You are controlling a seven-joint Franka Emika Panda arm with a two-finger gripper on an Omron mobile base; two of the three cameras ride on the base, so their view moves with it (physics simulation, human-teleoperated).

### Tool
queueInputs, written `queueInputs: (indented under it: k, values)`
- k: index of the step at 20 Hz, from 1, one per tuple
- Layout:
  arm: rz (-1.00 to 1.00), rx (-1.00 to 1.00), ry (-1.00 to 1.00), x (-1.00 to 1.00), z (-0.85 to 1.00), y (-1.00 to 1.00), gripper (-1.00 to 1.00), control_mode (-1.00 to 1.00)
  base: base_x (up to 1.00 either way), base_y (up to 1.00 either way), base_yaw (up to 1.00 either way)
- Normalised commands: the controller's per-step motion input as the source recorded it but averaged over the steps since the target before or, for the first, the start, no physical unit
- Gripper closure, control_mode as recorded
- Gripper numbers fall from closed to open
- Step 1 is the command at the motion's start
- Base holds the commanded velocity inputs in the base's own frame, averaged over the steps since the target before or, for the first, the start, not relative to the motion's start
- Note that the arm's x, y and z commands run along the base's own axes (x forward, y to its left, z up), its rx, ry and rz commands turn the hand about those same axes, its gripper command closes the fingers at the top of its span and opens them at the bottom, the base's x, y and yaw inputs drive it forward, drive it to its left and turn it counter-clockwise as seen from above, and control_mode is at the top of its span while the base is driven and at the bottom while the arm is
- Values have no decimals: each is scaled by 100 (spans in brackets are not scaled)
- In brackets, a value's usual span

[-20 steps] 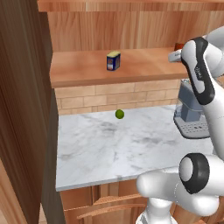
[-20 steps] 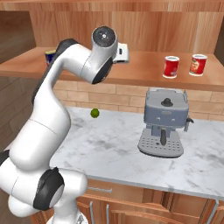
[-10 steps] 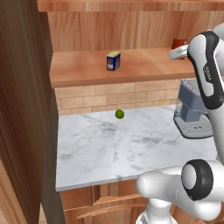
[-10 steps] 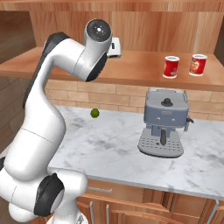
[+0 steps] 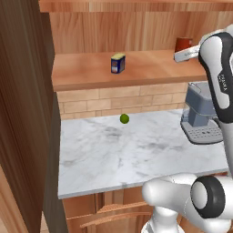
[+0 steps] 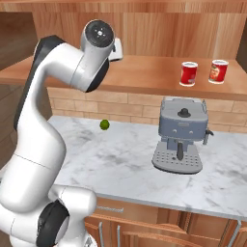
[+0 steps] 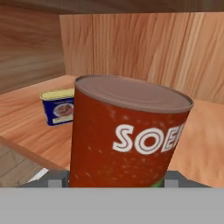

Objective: Stack two cans on top of the other two cans in the cabinet.

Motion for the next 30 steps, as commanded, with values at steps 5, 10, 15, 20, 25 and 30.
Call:
queueInputs:
  k: [5,10,15,20,25,30]
  values:
    - [9,0,-3,-24,3,32,100,-100,0,0,0]
    - [4,7,0,-14,3,31,100,-100,0,0,0]
    - [3,6,0,-3,11,35,100,-100,0,0,0]
    - [0,0,-3,0,8,39,100,-100,0,0,0]
    - [2,0,0,0,0,41,100,-100,0,0,0]
    - [1,0,0,7,-1,43,100,-100,0,0,0]
